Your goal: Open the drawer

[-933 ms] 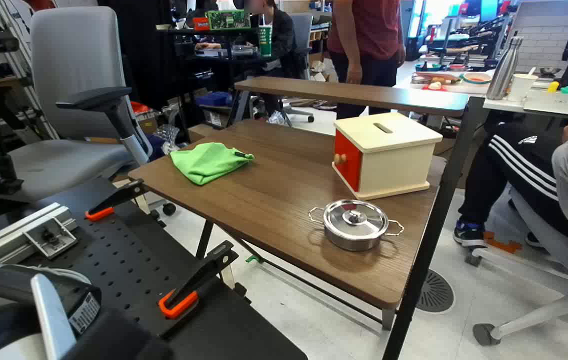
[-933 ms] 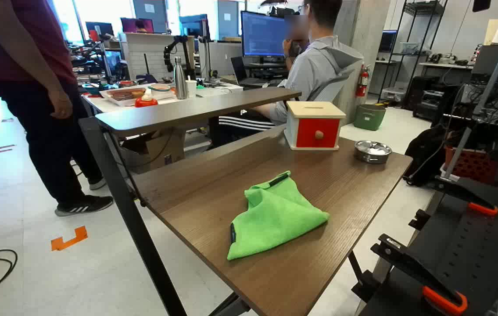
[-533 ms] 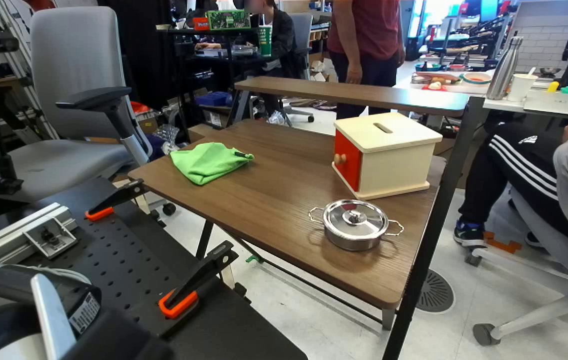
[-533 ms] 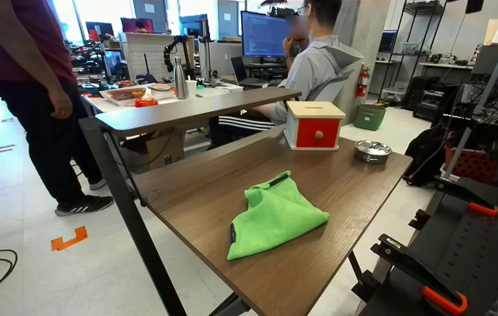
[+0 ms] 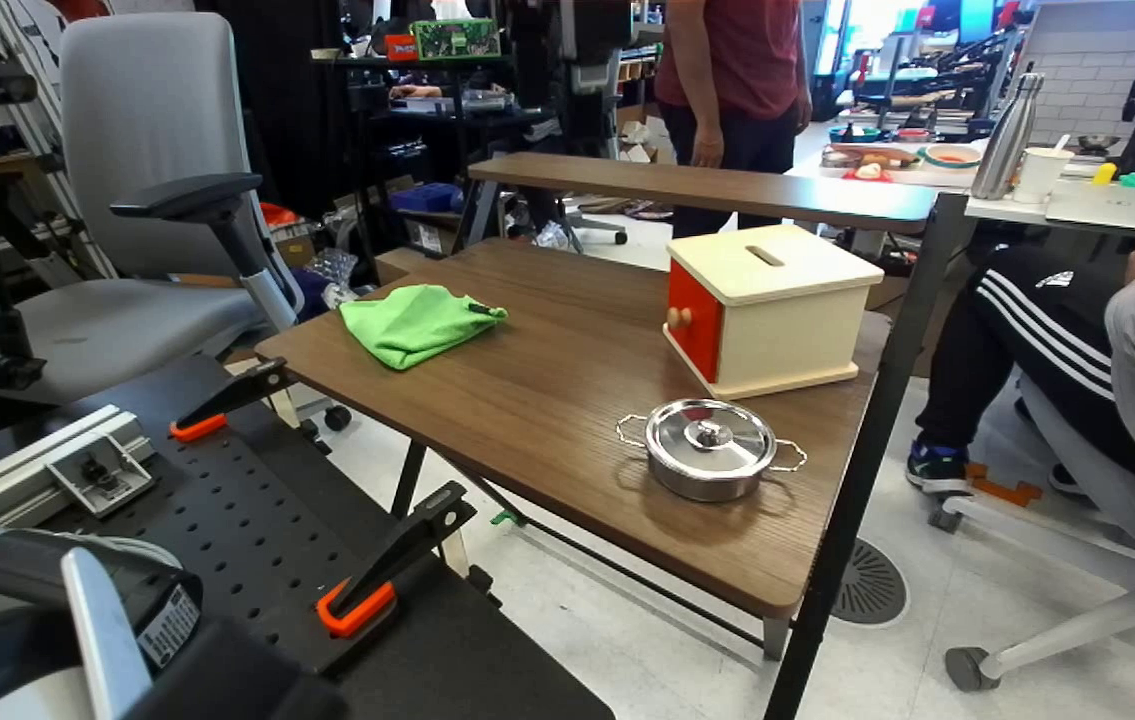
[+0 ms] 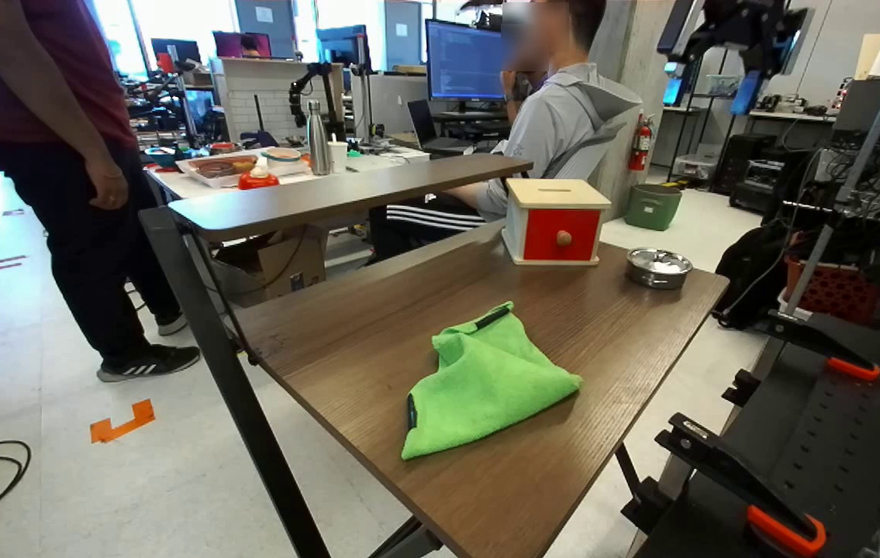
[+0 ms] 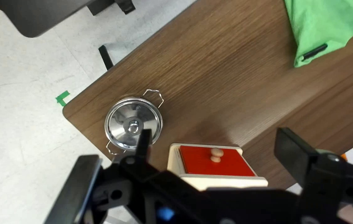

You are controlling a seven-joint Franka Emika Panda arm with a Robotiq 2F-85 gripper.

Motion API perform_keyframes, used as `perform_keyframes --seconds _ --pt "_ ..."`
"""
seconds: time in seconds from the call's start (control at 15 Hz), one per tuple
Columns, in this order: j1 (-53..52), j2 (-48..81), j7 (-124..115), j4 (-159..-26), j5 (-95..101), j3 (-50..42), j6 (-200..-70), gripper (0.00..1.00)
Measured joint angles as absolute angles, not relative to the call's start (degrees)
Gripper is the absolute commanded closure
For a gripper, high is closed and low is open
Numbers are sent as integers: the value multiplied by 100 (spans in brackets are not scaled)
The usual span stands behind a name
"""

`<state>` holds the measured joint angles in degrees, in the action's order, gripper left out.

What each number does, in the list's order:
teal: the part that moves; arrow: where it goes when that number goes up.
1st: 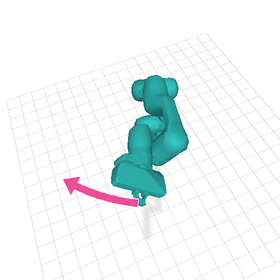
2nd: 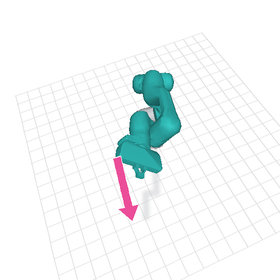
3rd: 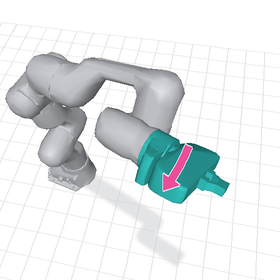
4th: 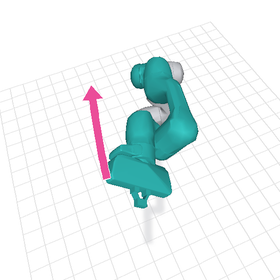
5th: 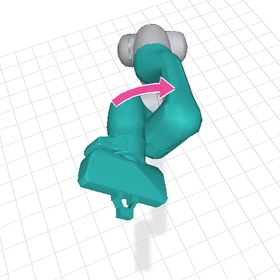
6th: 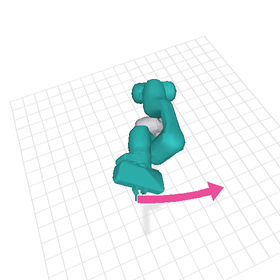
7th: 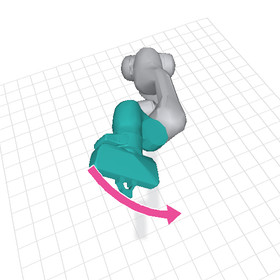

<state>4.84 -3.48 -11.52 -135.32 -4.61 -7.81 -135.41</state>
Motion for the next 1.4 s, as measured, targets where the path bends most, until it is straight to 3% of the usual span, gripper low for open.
perform_keyframes --seconds 0.4,1.4 --pt "366 550 -2876 -13829 -159 -524 -15142 0" --pt "-51 2358 -3511 -12432 194 -723 -15190 0"
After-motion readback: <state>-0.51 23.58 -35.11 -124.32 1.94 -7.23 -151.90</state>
